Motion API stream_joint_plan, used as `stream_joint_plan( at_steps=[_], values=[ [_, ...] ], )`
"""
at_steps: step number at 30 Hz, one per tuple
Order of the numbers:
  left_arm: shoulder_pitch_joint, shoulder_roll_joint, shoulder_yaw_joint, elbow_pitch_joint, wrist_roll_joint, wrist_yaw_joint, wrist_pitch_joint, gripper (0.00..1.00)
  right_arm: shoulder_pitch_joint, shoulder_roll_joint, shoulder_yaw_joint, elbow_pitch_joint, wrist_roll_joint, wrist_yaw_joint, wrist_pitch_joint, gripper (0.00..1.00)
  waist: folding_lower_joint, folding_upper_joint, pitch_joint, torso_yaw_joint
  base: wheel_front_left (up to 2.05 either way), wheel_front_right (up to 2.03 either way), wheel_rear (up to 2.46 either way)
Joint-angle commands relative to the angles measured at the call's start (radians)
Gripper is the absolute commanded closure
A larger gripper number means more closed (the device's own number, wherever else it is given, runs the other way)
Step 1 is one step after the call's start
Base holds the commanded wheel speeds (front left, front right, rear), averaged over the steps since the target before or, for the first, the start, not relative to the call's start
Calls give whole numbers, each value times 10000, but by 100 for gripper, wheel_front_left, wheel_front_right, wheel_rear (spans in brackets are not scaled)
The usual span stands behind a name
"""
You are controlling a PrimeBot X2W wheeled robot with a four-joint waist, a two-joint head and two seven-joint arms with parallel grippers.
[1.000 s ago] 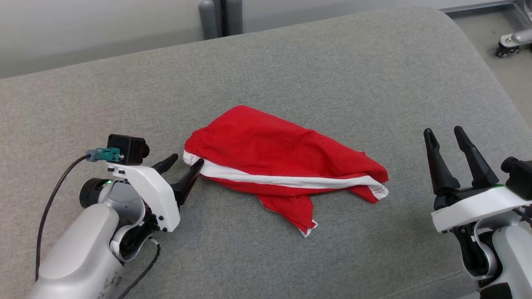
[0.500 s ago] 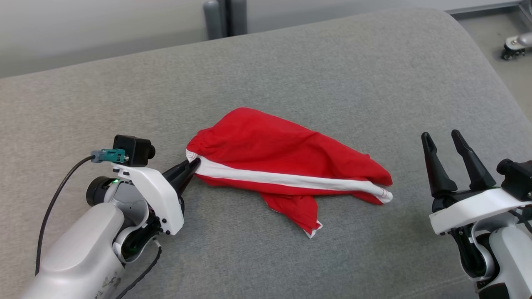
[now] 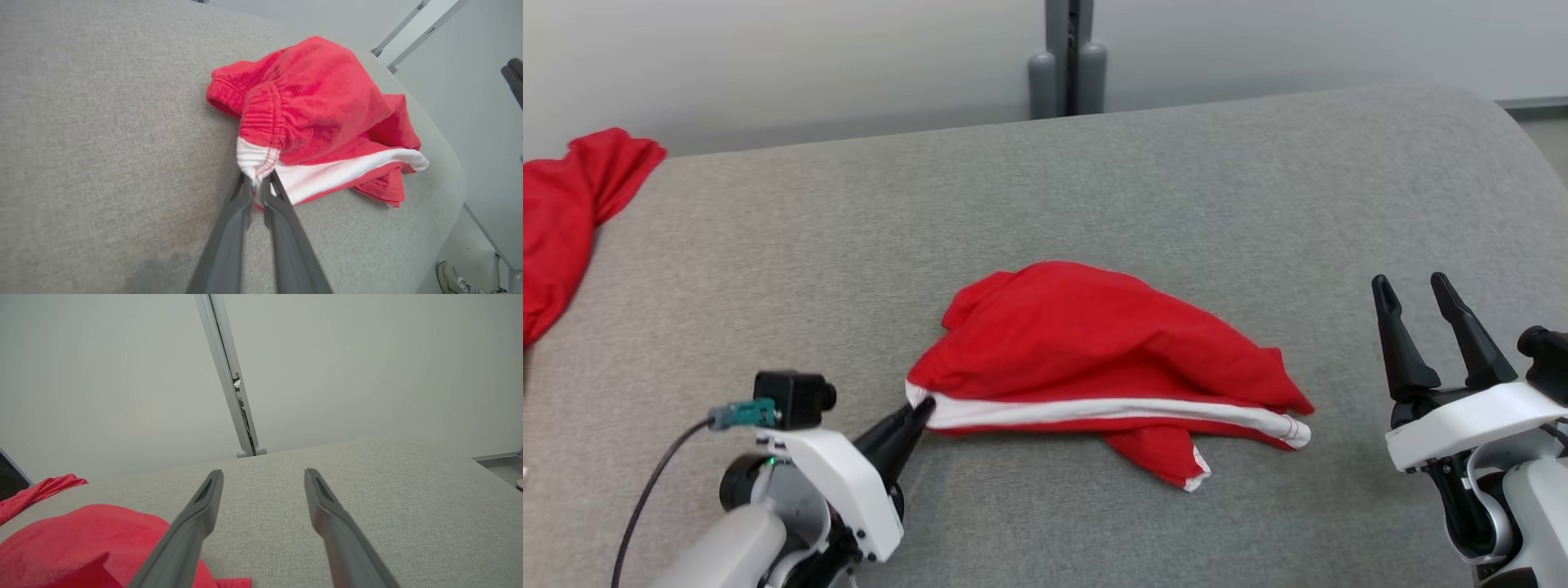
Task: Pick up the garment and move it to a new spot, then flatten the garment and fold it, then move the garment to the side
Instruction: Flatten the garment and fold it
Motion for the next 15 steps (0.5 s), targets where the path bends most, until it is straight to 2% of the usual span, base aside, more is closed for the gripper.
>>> stream_joint_plan(
  at_steps=[1, 5, 10, 11, 12, 13, 15],
  values=[
    [83, 94, 48, -34, -28, 70, -42, 100, 91, -22, -47, 12, -22, 2, 22, 0, -1, 0, -121, 179, 0, 0, 0],
    [833, 128, 166, -685, -226, 679, -246, 100, 142, -29, -160, 16, -83, 2, 89, 0, -1, 0, -182, 387, 0, 0, 0],
    [1492, 28, 189, -1030, -387, 1126, -451, 100, 198, -71, -328, -38, -150, 2, 136, 0, -1, 0, -238, 562, 0, 0, 0],
    [1568, 7, 182, -962, -340, 1223, -505, 94, 203, -54, -323, -43, -175, 2, 140, 0, -1, 0, -252, 573, 0, 0, 0],
    [1646, -52, 140, -889, -321, 1284, -532, 54, 206, -28, -312, -48, -185, 2, 166, 0, -1, 0, -267, 579, 0, 0, 0],
    [1711, -126, 103, -808, -327, 1295, -563, 0, 208, -3, -294, -52, -196, 2, 186, 0, -1, 0, -283, 581, 0, 0, 0],
    [1777, -156, 99, -650, -269, 1345, -696, 0, 208, 28, -264, -54, -223, 2, 181, 0, -1, 0, -326, 571, 0, 0, 0]
  ],
)
